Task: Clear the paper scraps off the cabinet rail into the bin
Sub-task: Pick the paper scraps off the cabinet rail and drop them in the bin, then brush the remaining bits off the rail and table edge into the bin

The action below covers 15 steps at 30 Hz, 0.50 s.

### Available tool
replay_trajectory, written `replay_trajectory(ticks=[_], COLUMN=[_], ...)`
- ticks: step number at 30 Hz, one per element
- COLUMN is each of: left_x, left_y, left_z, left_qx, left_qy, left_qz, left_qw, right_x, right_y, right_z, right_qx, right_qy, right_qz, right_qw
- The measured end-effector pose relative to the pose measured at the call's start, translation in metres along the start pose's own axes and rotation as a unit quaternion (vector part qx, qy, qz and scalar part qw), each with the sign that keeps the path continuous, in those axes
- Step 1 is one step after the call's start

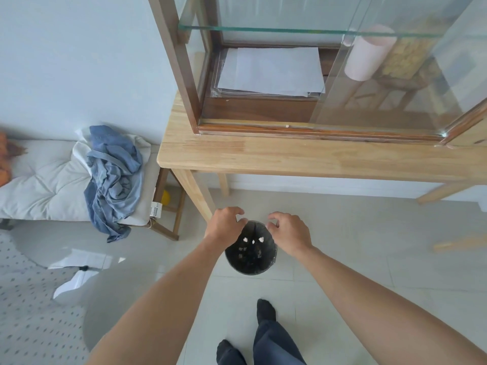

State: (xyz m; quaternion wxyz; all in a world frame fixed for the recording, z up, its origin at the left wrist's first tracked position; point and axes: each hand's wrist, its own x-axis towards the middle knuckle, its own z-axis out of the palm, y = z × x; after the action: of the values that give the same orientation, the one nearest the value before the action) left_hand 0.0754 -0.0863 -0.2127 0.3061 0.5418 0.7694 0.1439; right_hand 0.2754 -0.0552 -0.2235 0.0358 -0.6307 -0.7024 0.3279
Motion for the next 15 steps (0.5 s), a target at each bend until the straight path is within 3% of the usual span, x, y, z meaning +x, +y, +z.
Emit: replay_trajectory(ticks=[15], left_x=[-0.035], left_y=[0.02], left_z=[-0.057], left_qx=[-0.007], left_qy=[0.045], left_qz=[0.053], left_qw=[0.998], right_x=[-0.034], right_y=[-0.029], right_z=[-0.056], right_qx=[0.025], right_qy=[0.08], right_qz=[-0.031], right_qw=[0.996])
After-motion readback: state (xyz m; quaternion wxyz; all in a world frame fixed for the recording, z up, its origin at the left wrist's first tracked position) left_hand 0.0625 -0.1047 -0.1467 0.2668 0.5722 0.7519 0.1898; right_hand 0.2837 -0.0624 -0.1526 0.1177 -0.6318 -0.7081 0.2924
